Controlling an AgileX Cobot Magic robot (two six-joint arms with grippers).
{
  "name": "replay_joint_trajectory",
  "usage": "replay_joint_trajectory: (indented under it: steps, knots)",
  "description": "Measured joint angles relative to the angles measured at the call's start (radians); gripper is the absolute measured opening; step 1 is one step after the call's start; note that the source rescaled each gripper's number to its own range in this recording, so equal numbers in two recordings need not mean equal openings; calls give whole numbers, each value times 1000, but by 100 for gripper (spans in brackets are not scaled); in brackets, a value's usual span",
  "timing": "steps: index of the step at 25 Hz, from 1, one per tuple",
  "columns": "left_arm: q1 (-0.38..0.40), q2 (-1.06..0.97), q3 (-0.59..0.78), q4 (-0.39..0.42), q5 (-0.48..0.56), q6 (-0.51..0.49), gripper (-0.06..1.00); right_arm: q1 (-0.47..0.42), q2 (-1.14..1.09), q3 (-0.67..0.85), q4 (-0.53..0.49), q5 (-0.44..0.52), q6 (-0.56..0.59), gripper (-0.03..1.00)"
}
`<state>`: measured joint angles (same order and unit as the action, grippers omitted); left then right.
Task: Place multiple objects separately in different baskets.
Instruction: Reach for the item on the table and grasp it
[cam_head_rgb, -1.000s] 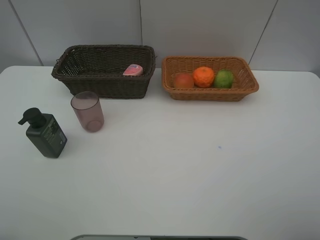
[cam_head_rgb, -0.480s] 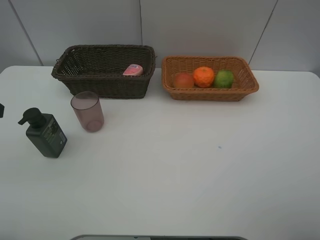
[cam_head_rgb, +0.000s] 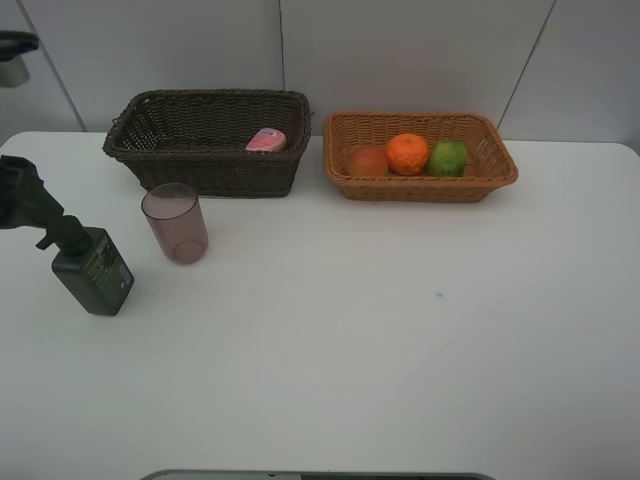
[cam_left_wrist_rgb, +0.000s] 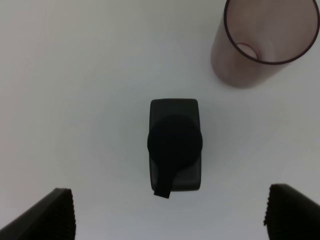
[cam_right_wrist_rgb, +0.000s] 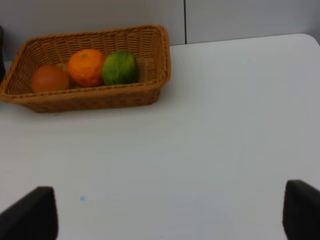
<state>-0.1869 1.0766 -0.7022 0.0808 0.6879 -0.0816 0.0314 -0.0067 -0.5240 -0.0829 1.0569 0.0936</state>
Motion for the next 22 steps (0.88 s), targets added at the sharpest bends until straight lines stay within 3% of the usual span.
replay_joint_trajectory:
  steps: [12, 22]
  knots:
    - [0, 219, -125, 8, 65, -2, 98, 0, 0, 0, 0, 0, 0, 100]
    - [0, 422, -125, 8, -10, -35, 98, 0, 0, 0, 0, 0, 0, 100]
